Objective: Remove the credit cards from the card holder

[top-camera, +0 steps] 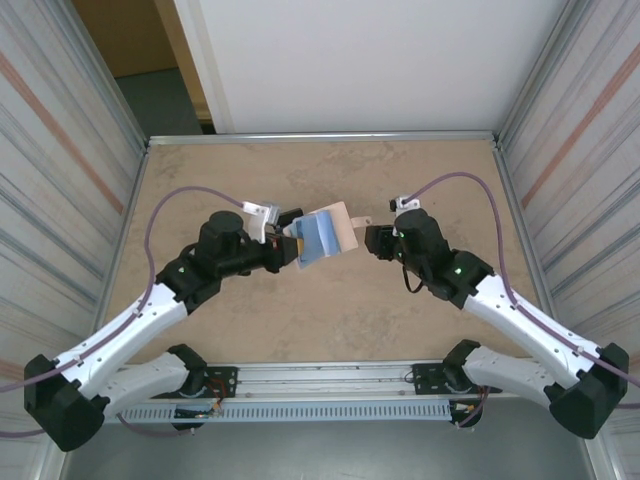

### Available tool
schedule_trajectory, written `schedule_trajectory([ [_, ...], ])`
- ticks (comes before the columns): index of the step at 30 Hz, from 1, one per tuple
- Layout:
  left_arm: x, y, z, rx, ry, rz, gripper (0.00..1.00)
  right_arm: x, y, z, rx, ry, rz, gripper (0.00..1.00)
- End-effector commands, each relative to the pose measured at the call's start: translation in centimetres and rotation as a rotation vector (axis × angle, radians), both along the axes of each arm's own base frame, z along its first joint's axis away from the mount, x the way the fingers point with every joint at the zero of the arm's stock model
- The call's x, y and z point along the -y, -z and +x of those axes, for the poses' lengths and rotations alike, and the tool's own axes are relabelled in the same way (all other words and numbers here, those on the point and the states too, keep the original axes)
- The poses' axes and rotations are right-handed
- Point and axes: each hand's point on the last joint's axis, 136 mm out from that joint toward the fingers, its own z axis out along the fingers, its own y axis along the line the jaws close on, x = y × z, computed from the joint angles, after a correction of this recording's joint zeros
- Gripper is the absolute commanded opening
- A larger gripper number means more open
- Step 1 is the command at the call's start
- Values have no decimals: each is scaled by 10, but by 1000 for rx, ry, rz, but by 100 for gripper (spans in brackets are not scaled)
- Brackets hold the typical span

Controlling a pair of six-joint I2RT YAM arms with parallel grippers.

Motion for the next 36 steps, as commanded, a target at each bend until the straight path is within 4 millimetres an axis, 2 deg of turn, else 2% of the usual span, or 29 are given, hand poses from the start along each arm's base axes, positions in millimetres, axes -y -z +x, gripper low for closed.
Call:
schedule_trajectory([
  [1,-3,-10,7,35,-12,32,0,-6,-8,-9,-21,-41,52,50],
  [4,-2,-6,10,19,-18,72,0,-15,-14,-14,-19,-80,72,57],
  [7,-3,0,13,13,-36,188,0,-19,-17,-16,-23,-88,88,66],
  [11,5,7,13,43,-20,384,0,-14,-15,-15,-51,-53,101,72],
  [22,31,23,21,149,13,871,0,16,-4,-12,-90,52,161,73],
  [25,35,26,20,146,16,876,0,14,-8,-15,-76,23,193,73],
  [29,41,22,18,156,23,800,0,-3,-14,-21,-69,-78,235,75],
  [36,40,17,12,83,57,550,0,-37,-22,-24,-84,-228,306,67],
])
